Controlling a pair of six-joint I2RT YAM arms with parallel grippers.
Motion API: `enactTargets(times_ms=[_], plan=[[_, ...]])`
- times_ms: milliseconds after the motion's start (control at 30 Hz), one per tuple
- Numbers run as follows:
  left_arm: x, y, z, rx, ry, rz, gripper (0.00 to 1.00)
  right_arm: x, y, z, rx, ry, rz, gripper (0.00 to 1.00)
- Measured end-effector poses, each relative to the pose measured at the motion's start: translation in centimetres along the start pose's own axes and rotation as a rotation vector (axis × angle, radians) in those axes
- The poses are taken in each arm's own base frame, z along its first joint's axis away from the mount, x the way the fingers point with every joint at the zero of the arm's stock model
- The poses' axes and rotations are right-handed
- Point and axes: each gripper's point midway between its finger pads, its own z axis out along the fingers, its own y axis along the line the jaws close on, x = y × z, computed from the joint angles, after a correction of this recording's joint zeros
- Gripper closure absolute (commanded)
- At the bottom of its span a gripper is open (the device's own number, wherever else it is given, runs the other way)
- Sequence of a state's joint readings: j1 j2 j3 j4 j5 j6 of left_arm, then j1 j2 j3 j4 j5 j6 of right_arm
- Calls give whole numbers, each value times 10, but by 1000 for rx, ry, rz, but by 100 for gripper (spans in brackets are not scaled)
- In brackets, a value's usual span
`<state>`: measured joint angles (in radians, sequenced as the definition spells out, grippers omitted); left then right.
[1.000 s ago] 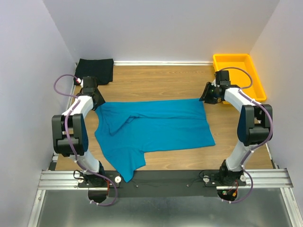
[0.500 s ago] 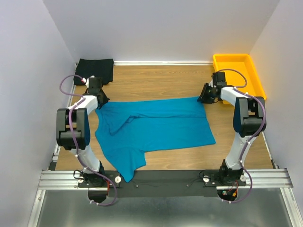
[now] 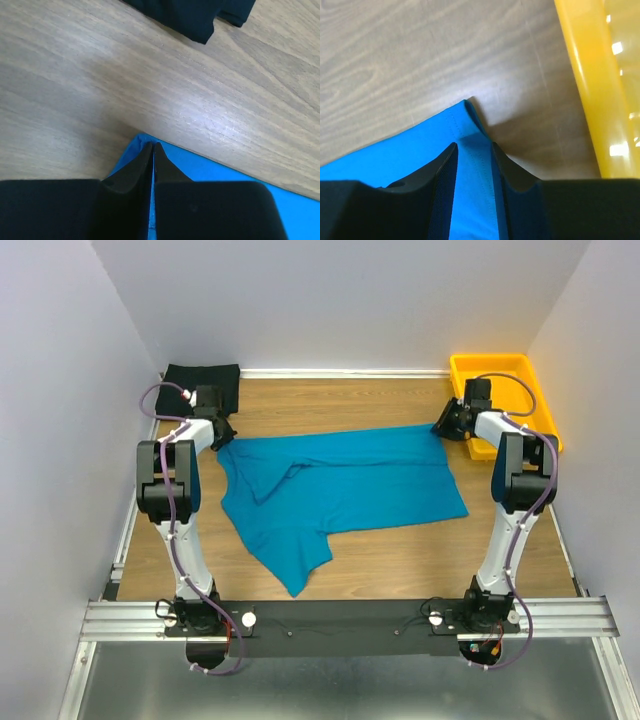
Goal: Fold and stack the t-shirts
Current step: Fold the tshirt
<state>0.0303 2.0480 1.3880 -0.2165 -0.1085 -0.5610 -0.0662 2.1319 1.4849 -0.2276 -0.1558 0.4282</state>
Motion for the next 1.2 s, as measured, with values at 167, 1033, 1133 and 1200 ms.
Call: enactTargets(times_ms=[167, 1033, 1133, 1200], plan=[[-9, -6, 3, 11, -9, -1, 65, -18, 3, 9, -1, -32, -32, 54], [128, -59, -154, 181, -6, 518, 36, 210, 278, -83, -578, 165, -888, 68], [129, -60, -155, 185, -8, 535, 36, 228, 283, -75, -601, 203, -910, 69], [131, -61, -156, 187, -10, 549, 36, 249, 289, -64, -621, 243, -932, 68]])
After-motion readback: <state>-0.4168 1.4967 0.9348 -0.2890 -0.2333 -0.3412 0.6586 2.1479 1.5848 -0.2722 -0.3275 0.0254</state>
